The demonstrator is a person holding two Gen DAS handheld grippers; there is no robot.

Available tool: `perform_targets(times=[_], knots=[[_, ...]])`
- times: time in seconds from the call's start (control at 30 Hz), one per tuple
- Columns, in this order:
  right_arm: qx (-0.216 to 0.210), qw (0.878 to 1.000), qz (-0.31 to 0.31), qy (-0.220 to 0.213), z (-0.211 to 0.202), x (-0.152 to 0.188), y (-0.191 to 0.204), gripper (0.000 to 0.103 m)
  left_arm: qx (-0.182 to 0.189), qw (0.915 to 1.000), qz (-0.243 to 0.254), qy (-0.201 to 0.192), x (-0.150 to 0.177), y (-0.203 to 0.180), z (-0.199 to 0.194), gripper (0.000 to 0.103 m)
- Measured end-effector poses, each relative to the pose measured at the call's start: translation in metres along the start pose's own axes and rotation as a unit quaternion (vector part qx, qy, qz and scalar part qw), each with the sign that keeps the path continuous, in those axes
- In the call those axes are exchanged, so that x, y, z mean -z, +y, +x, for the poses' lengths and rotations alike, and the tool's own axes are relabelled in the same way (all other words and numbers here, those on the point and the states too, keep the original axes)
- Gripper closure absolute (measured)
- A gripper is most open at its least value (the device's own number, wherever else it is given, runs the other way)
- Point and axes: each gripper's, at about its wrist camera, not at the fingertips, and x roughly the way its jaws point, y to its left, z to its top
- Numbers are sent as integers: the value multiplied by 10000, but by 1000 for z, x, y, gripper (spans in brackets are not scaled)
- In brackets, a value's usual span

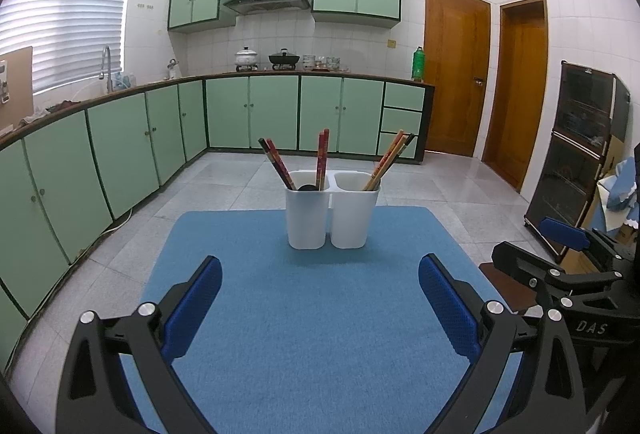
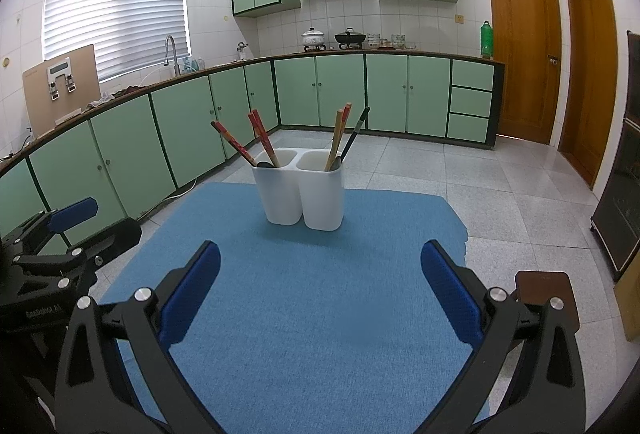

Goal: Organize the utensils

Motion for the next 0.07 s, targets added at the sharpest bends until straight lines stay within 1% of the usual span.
perform_targets(times=[0.07], knots=[[0, 10000, -1, -1, 0, 0, 0, 6, -1, 10000, 0, -2, 0, 0, 0, 6]])
